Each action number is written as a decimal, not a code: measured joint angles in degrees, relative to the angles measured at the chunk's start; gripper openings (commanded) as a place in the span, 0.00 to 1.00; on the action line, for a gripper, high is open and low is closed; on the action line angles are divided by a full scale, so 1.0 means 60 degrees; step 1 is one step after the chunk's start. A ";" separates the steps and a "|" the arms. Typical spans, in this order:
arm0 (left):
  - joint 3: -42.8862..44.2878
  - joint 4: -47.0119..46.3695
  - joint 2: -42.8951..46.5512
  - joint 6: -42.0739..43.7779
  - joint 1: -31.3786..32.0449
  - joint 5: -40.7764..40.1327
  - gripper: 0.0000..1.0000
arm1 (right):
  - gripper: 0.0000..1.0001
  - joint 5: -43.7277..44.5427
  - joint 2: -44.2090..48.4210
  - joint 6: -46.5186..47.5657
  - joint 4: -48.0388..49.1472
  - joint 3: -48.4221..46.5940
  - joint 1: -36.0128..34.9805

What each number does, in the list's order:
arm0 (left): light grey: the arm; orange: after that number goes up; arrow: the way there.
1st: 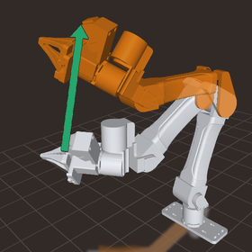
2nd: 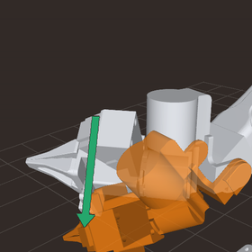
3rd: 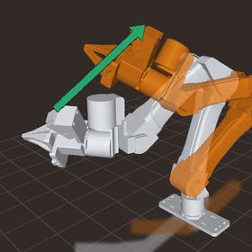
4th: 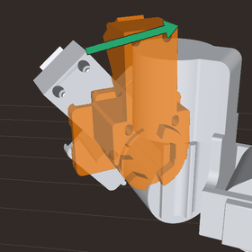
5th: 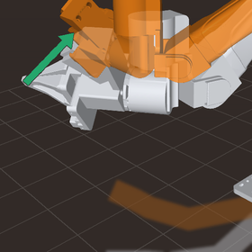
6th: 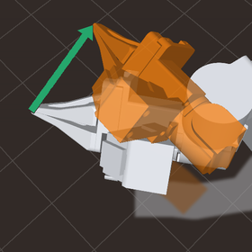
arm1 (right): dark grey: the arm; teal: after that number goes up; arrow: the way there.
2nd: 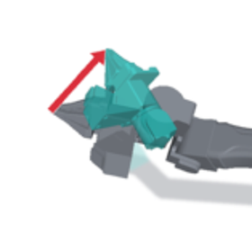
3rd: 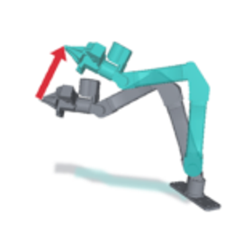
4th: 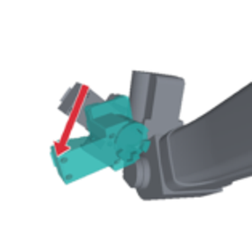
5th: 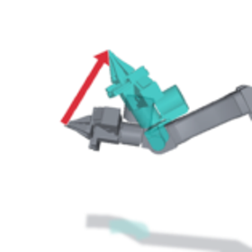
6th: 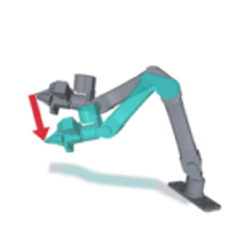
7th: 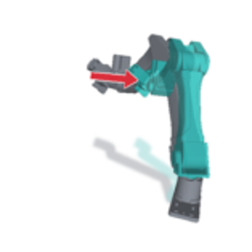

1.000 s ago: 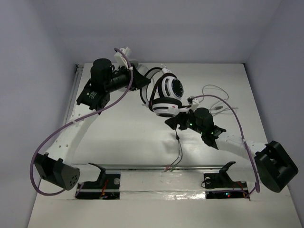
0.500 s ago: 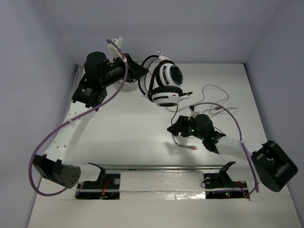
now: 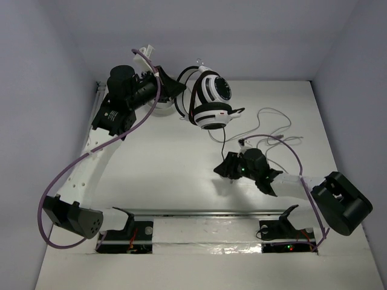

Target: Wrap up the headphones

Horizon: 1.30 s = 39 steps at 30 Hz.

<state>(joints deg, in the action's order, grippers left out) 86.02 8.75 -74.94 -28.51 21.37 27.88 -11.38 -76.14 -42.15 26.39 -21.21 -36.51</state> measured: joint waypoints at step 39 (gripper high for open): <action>-0.4750 -0.0474 -0.0200 -0.0029 0.2747 -1.0163 0.00 | 0.00 0.7045 0.1413 0.1075 -1.0888 -0.8455 -0.7519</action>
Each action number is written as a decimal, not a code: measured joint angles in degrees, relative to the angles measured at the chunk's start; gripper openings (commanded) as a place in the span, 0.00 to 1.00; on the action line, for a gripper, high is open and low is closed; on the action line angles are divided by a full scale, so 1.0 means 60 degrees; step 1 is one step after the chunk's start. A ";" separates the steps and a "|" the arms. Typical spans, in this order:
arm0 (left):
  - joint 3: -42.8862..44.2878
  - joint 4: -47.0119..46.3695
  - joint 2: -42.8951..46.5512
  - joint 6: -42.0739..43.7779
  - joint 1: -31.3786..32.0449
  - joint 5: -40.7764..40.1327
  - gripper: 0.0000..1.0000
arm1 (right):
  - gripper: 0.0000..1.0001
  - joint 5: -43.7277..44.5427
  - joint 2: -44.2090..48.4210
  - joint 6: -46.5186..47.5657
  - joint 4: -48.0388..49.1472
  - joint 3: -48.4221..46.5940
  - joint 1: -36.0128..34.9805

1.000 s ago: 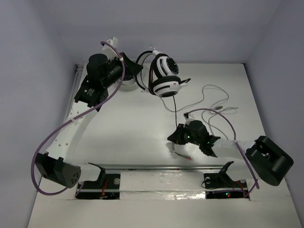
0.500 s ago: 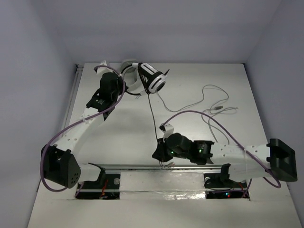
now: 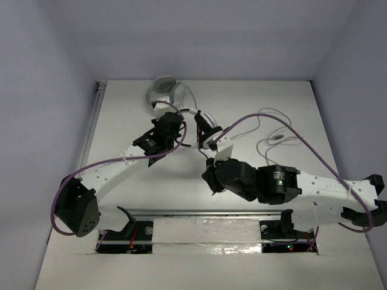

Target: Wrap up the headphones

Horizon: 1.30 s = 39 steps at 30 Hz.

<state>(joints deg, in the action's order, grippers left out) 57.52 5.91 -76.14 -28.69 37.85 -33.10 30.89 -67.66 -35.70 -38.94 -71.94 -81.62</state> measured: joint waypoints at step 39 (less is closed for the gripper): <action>-0.0732 0.1475 0.1920 0.3034 0.0226 0.7293 0.00 | 0.06 0.2033 0.0397 0.3373 0.1362 0.2051 0.3661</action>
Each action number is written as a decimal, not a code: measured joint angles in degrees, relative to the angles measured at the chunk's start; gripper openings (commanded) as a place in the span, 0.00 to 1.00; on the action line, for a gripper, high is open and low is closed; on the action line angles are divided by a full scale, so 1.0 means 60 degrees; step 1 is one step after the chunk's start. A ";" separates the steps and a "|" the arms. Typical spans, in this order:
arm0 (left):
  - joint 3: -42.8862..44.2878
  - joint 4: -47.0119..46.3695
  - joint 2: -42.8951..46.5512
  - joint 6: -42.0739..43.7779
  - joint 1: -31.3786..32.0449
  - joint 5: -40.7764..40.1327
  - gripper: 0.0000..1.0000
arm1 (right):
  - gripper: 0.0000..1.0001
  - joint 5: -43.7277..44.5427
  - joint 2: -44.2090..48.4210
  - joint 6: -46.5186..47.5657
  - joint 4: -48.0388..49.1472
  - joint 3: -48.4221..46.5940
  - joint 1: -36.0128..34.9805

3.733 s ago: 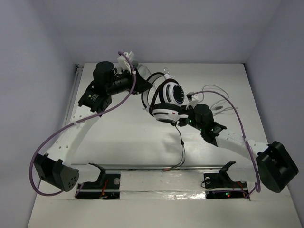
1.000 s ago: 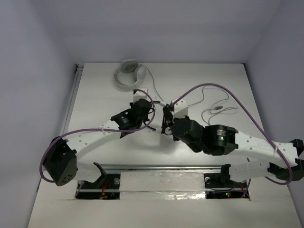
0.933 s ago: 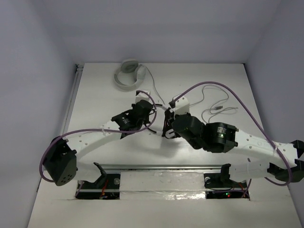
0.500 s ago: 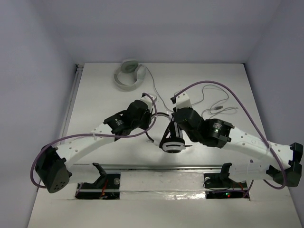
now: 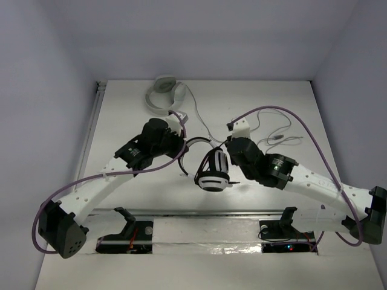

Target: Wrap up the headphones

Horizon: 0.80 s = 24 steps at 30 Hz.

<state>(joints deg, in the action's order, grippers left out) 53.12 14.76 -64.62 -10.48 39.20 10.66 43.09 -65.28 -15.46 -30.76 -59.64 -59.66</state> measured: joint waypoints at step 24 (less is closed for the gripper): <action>0.0597 -0.0255 0.0758 -0.0310 -0.0871 0.2178 0.00 | 0.76 -0.3457 0.2601 -0.1963 0.2703 0.2929 0.0761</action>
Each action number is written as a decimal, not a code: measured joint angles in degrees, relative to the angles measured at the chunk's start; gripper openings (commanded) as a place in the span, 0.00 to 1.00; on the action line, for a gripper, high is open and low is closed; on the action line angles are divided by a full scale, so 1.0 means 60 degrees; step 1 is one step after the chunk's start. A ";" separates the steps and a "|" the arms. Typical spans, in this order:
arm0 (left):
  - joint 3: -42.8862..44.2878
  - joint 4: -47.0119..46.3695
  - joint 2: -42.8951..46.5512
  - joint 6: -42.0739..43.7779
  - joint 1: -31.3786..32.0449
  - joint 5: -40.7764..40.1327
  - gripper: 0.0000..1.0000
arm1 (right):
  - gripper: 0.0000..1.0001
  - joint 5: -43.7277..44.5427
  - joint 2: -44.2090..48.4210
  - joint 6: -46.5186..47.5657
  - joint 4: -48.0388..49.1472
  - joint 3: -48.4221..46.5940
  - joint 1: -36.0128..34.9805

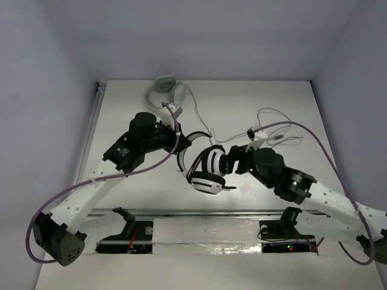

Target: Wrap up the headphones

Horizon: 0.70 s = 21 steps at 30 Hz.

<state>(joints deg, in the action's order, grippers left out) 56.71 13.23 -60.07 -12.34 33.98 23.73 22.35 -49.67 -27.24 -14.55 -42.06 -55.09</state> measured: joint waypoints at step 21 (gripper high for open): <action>-0.0696 0.0219 0.1053 -0.0769 0.0794 -0.2550 0.00 | 0.72 -0.0029 0.3872 -0.1953 -0.2211 -0.0127 0.0000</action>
<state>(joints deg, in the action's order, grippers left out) 52.53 14.55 -53.76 -16.95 38.74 8.43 22.17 -26.44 -38.96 -27.81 -42.83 -55.09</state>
